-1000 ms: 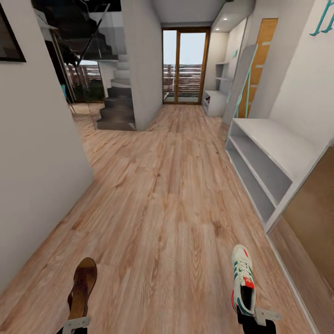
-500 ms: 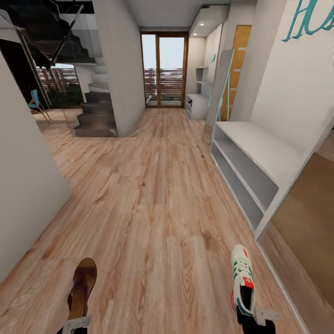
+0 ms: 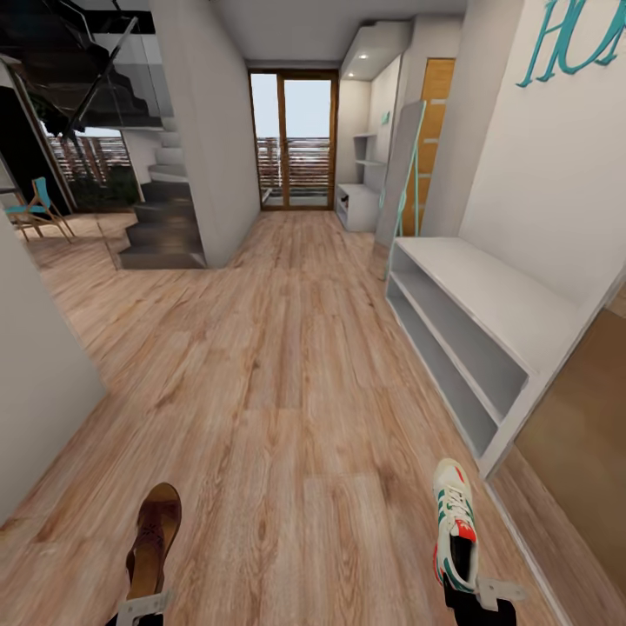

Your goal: Pick up the two gym shoes and the two sandals from the corridor floor and place them onto the hallstand (shoe rack) in the corridor, making sure they are on the rack and not on the floor. Arrange them so the two gym shoes are next to each other and the two sandals are next to each other.

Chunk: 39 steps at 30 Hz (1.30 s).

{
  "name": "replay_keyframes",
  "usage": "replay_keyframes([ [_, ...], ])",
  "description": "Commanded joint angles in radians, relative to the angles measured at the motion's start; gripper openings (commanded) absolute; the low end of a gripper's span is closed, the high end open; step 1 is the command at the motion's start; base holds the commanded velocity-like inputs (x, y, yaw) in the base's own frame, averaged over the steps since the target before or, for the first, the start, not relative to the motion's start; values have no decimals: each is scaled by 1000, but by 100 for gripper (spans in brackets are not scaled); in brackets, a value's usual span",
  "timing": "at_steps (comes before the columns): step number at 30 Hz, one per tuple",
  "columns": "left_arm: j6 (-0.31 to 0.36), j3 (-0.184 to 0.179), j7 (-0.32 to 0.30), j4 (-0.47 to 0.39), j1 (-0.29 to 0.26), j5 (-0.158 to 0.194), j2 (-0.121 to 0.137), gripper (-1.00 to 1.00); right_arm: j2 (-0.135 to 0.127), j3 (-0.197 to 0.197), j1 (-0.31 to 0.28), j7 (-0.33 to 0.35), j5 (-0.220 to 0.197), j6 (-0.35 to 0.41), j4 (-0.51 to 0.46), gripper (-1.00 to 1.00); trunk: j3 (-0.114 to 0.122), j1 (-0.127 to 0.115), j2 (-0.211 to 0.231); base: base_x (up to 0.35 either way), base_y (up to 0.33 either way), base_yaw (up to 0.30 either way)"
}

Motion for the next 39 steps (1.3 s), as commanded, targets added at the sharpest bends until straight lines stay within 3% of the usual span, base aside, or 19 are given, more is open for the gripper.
replay_keyframes([
  [1,-4,9,-6,0,-1,-13,-1,-100,0,-3,-1,1,-1,-3,1,-100,1,0,0,335,0,-71],
  [26,-4,11,-5,0,-1,-10,-1,-100,2,-2,-1,1,1,-3,1,-100,39,0,0,335,0,-18],
  [39,-4,11,-5,0,-1,-9,-1,-100,2,-2,-1,1,1,-3,1,-100,43,0,0,336,0,22],
])
